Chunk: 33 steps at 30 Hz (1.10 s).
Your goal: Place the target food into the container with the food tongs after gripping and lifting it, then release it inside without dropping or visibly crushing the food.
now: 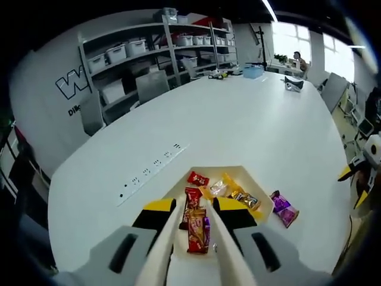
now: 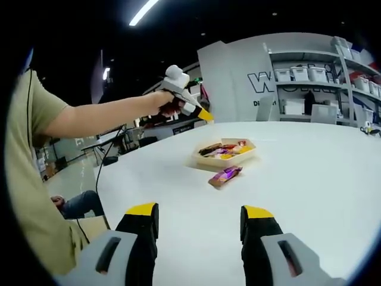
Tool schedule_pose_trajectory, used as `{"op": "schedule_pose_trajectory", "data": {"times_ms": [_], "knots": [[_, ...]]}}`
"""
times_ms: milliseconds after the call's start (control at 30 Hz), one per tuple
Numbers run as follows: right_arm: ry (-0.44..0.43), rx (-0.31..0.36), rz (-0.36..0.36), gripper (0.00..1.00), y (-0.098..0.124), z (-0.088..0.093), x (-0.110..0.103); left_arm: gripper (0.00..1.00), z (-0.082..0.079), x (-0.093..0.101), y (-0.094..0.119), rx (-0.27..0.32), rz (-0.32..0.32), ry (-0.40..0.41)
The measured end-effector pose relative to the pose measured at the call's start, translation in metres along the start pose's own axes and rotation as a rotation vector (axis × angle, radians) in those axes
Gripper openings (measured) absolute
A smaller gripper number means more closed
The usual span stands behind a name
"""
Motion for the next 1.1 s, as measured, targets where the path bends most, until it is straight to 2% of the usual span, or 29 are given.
{"op": "schedule_pose_trajectory", "data": {"times_ms": [167,533,900,1100], "knots": [[-0.001,-0.003,-0.002,0.53,0.0,0.001,-0.001,0.23,-0.003,0.006,0.003,0.003,0.014,-0.003],[-0.001,-0.002,-0.007,0.53,-0.001,0.001,-0.004,0.23,-0.011,0.04,0.008,0.017,0.081,-0.021],[-0.001,-0.003,-0.006,0.53,0.0,0.002,-0.005,0.23,-0.014,0.063,0.011,0.012,0.123,-0.009],[-0.001,-0.002,-0.006,0.53,-0.001,0.003,-0.005,0.24,-0.013,0.082,0.015,-0.005,0.154,0.018]]}}
Point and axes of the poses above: the point that each gripper's makers call its tool centre point, and the gripper's own axes: y roughly backward along the fingers, x roughly to its right, z roughly out of its underside, the point moved 2 cm from there along y, roughly backward along the fingers, and after that the axes turned 11 degrees about x, right-handed, at the moved point
